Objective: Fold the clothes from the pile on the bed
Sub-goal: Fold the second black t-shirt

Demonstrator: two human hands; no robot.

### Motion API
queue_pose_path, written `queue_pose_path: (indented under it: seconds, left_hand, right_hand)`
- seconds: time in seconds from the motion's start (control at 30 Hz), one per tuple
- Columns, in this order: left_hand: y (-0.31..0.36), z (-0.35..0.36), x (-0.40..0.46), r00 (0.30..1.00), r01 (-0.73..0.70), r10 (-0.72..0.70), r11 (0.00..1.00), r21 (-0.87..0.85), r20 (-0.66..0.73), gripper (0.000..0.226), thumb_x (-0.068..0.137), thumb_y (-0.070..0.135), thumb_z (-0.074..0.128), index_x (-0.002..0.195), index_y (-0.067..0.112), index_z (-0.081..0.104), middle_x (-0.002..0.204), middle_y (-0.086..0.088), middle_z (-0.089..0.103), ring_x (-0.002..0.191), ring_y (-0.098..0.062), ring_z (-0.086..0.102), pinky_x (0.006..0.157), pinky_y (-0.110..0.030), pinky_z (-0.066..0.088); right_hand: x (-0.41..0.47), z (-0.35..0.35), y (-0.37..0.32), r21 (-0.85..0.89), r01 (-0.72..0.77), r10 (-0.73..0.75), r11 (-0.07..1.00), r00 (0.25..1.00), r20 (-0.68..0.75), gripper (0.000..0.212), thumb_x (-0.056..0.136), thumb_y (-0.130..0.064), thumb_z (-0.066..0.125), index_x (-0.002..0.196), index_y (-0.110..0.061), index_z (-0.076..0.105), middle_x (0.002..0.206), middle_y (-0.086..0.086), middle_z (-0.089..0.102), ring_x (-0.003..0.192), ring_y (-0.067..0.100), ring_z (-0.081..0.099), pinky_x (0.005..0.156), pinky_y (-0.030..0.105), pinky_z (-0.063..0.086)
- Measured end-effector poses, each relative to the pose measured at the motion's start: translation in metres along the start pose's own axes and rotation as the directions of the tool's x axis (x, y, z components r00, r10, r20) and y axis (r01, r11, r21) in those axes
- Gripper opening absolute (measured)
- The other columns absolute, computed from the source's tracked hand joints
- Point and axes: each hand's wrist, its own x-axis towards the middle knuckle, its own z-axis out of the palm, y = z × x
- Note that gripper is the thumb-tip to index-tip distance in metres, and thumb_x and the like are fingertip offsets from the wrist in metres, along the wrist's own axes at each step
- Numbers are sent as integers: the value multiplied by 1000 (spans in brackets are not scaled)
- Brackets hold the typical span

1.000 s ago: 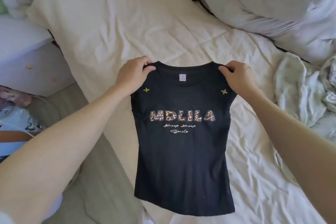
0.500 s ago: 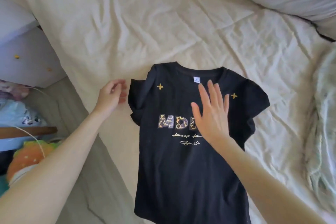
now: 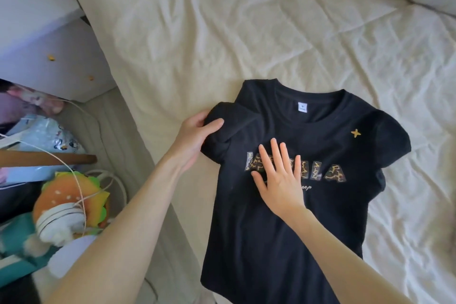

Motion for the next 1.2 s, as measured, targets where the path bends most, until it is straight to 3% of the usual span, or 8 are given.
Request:
queue_pose_path:
  seconds: [0.23,0.4,0.53,0.67,0.87,1.0,1.07,1.2]
  left_hand:
    - [-10,-45,-26,799,-117,196,978,172,-568,26,87,27,65,108,23,51,108,-2,59,83,-7,60,65,-16,48]
    - [11,-37,13,892,-180,400,741,647,-210,62,85,43,64,137,22,39,135,7,44,121,-8,43,95,-15,34]
    - [19,-28,36,937,-21,346,218,976,-58,38,89,42,59,116,15,55,113,-1,64,107,-24,56,94,-39,37]
    - [18,-28,17,835,134,498,225,965,-232,22,94,17,52,114,7,53,112,-13,59,104,-34,54,87,-44,38]
    - [-51,58,-49,773,-210,611,-7,978,170,35,86,6,58,120,6,57,132,-17,50,126,-38,43,99,-52,36]
    - [-103,105,-62,921,-256,299,-17,966,250,55,90,29,59,141,18,42,153,-15,27,141,-39,21,111,-57,18]
    - [-117,109,-57,949,-228,197,-99,969,244,65,93,42,50,149,24,23,158,-13,8,145,-37,3,114,-56,5]
    - [-119,109,-46,964,-209,123,-196,958,235,69,94,50,42,151,25,13,158,-14,-1,144,-38,-2,113,-57,4]
  right_hand:
    - [-5,-11,-9,14,-17,17,1000,1000,-9,63,97,-46,37,152,-27,12,160,3,0,147,24,-6,115,52,-2]
    - [-25,-7,-27,47,93,-87,995,988,-129,61,90,-36,57,145,-18,37,154,12,27,143,32,21,111,59,17]
    - [-34,0,-35,109,170,-161,979,983,-84,54,93,-35,56,142,-17,42,154,10,29,144,30,18,113,60,18]
    - [-38,-17,-10,225,73,-18,972,971,-237,36,89,-19,63,124,-9,61,140,12,49,137,31,37,111,58,25]
    - [-71,-41,79,467,-176,394,867,816,-423,22,88,3,56,108,-3,64,106,11,62,99,31,56,89,33,40]
    - [-81,-45,124,771,-450,821,451,548,-161,19,95,-17,49,106,-5,60,98,8,58,91,25,56,83,33,42]
    - [-72,-52,146,880,-475,854,-4,456,250,30,97,-36,46,94,-9,59,84,3,58,83,22,56,81,32,43]
    - [-52,-76,169,729,-376,434,-572,616,658,38,94,-47,48,91,-11,59,75,0,60,70,13,58,75,25,46]
